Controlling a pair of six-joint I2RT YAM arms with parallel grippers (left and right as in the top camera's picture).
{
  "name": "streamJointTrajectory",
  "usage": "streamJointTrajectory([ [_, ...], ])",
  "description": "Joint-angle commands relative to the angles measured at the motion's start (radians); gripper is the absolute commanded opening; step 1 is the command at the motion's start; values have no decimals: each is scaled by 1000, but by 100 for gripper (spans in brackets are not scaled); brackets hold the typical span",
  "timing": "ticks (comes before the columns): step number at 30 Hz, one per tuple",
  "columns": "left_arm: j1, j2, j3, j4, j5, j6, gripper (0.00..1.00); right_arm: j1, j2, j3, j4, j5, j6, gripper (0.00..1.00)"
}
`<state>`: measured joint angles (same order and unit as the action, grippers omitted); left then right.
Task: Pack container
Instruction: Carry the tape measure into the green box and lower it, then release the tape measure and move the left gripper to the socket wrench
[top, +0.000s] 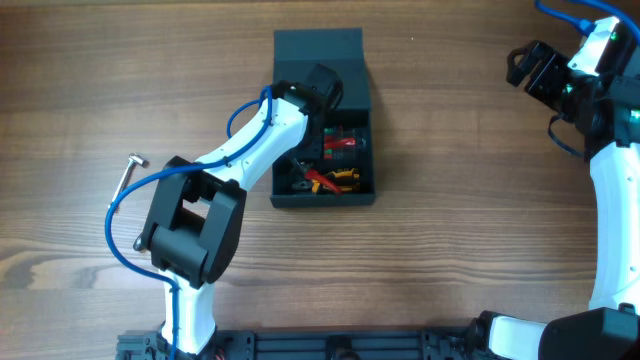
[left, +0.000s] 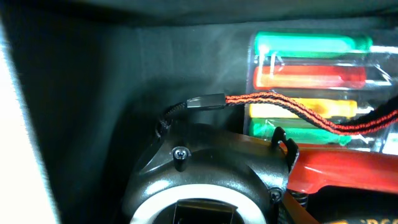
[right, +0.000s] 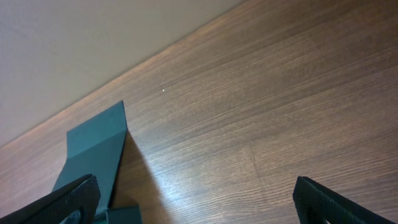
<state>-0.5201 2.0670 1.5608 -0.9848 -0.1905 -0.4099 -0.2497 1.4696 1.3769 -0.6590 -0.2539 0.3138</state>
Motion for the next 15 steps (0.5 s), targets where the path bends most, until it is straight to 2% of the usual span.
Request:
streamJointTrajectory([
  [1,13,7,14,-3,-31,-24,32,0,0,6,0,-1,4,100],
  [4,13,3,14,-2,-31,-24,38,0,0,6,0,-1,4,100],
  [7,12,-14,14,-3,-30,-19,49,0,0,6,0,-1,4,100],
  [9,12,-37,16,-3,-27,-16,53,0,0,6,0,-1,4,100],
  [10,12,-61,17,-1,-27,-16,62,0,0,6,0,-1,4,100],
  [15,12,-161,18,11,-27,-17,65,0,0,6,0,-1,3,100],
])
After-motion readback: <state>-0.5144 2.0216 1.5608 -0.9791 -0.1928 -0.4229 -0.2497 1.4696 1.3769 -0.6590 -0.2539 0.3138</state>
